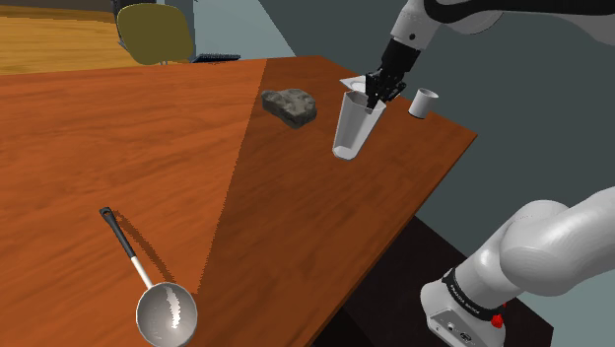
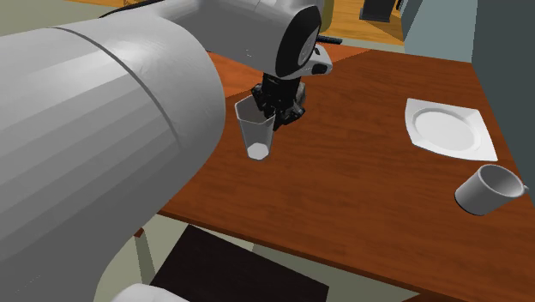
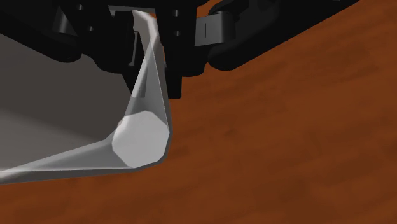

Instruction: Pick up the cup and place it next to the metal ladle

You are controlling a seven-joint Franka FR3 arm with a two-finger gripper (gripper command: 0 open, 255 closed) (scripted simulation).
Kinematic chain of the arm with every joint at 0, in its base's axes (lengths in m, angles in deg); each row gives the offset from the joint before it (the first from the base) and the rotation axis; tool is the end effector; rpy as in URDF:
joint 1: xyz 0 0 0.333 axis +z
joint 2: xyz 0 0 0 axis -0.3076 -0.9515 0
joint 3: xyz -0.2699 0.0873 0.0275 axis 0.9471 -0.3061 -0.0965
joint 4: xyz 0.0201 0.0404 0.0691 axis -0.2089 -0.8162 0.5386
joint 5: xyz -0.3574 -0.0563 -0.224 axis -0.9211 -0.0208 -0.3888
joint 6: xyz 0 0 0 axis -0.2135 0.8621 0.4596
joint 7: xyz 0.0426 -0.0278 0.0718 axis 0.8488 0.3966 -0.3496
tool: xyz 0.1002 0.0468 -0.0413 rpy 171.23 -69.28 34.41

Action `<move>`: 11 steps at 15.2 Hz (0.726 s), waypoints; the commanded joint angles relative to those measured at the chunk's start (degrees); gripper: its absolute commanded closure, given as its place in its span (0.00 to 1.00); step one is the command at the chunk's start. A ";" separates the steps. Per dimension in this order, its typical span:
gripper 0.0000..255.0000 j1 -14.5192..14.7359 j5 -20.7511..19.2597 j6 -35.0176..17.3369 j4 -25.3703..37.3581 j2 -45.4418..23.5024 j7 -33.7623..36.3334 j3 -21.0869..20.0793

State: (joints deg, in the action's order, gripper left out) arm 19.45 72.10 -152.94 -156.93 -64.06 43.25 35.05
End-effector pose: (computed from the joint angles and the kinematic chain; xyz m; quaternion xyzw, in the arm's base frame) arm 0.4943 0.0028 0.5039 -0.9920 0.1099 -0.0059 0.0621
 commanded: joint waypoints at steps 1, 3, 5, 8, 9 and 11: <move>1.00 0.00 0.01 -0.02 0.00 0.01 0.00 0.00; 1.00 0.00 -0.04 1.51 1.53 0.01 0.16 0.01; 1.00 0.00 -0.07 3.03 3.14 -0.07 0.32 0.03; 1.00 0.01 -0.12 5.32 5.62 -0.25 0.56 0.05; 1.00 0.01 -0.13 6.08 6.47 -0.34 0.64 0.06; 1.00 0.02 -0.15 7.60 8.21 -0.55 0.79 0.08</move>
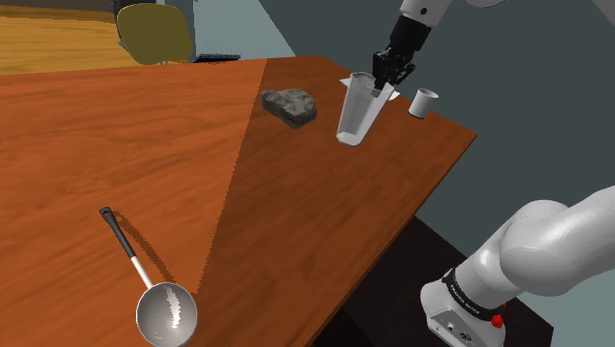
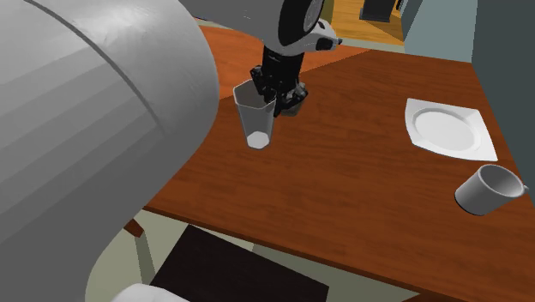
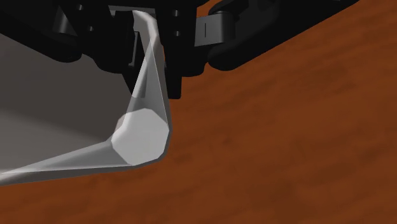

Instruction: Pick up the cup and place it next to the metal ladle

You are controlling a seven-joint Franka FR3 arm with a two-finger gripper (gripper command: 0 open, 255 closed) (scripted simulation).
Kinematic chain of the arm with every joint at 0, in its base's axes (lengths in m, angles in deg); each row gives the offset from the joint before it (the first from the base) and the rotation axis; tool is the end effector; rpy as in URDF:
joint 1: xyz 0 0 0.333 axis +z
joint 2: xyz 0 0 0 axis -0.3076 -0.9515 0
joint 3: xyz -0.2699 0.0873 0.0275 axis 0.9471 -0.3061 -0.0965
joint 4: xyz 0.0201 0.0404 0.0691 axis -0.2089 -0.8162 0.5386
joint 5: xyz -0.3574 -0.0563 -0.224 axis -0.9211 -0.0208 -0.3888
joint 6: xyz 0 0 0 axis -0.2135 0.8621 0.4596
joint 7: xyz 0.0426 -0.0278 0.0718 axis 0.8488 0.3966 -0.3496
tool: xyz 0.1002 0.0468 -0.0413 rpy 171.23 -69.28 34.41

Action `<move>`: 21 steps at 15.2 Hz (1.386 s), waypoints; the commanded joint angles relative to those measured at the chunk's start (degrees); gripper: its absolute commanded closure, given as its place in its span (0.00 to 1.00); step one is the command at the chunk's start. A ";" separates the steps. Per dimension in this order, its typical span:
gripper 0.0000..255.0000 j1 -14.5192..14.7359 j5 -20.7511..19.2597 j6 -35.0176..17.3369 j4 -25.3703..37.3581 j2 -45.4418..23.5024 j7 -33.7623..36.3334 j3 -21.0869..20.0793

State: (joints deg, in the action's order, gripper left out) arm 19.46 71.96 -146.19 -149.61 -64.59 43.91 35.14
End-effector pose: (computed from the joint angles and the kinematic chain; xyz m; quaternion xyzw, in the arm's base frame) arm 0.4952 0.0025 0.5545 -0.9920 0.1098 -0.0060 0.0622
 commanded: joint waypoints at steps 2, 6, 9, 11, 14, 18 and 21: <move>1.00 0.02 -0.02 2.37 2.68 -0.28 0.27 0.01; 1.00 0.05 -0.03 5.44 6.43 -0.95 0.57 0.06; 1.00 0.06 -0.02 7.76 9.40 -1.58 0.79 0.11; 1.00 0.08 0.00 9.32 11.45 -2.07 0.94 0.14; 1.00 0.10 0.03 11.68 14.66 -2.91 1.16 0.19; 1.00 0.13 0.11 14.91 19.22 -4.23 1.45 0.28; 1.00 0.15 0.19 17.39 22.86 -5.39 1.67 0.36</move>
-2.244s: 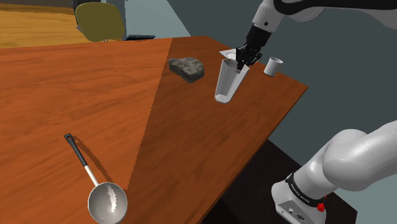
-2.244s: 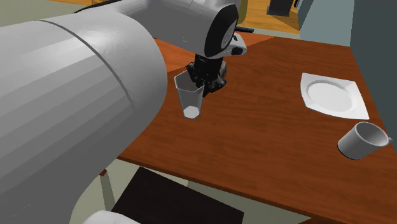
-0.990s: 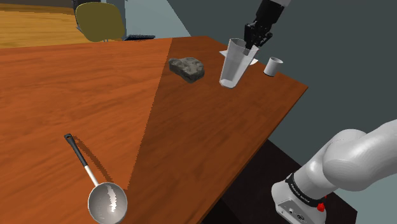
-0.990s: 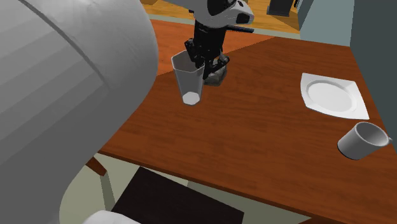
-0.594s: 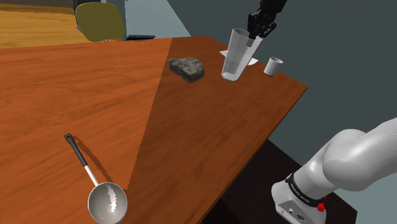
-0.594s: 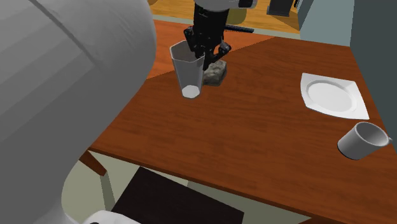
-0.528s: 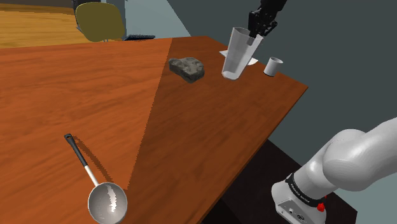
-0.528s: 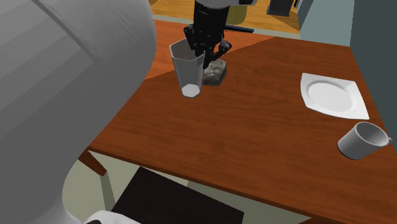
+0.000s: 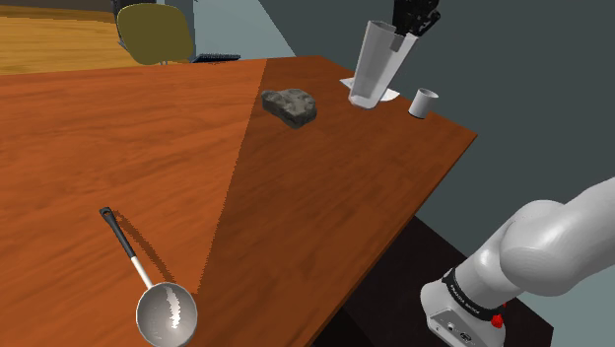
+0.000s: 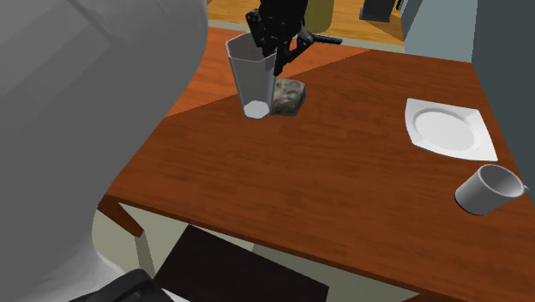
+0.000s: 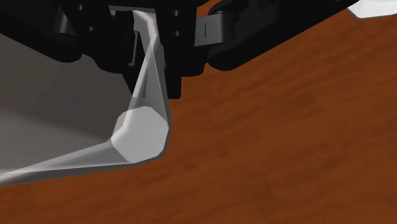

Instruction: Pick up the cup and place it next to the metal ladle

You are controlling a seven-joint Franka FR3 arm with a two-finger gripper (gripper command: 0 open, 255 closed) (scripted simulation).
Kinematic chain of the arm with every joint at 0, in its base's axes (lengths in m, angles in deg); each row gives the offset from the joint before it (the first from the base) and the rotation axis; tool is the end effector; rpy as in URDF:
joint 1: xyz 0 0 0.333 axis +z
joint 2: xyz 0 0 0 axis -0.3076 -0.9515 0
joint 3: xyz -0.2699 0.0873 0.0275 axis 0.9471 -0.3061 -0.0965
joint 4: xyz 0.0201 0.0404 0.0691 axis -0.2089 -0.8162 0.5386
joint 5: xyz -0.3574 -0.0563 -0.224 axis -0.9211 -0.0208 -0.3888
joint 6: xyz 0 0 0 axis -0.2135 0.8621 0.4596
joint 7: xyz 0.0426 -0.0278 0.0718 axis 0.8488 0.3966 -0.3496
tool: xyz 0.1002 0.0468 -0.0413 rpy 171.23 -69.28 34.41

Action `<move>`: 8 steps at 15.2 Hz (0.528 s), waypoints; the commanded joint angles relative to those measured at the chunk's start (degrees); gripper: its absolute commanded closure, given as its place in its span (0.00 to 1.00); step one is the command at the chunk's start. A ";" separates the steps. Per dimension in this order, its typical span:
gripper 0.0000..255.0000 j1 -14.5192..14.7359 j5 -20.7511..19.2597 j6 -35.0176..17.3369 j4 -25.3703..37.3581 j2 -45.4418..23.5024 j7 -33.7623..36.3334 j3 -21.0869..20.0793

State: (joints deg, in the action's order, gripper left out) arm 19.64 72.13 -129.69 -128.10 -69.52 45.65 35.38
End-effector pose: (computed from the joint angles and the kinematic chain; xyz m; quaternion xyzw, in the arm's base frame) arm 0.4915 0.0037 0.6746 -0.9920 0.1099 -0.0059 0.0621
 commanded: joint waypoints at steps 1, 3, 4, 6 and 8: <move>1.00 -0.03 0.05 1.73 2.61 -0.88 0.01 0.14; 1.00 -0.02 0.12 3.44 5.22 -1.77 0.16 0.20; 1.00 -0.02 0.16 4.32 6.58 -2.25 0.24 0.23; 1.00 -0.01 0.26 6.10 9.38 -3.27 0.39 0.30; 1.00 -0.01 0.37 7.93 12.33 -4.38 0.55 0.37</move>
State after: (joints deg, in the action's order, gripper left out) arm 19.65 72.43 -122.83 -117.53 -73.22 46.17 35.67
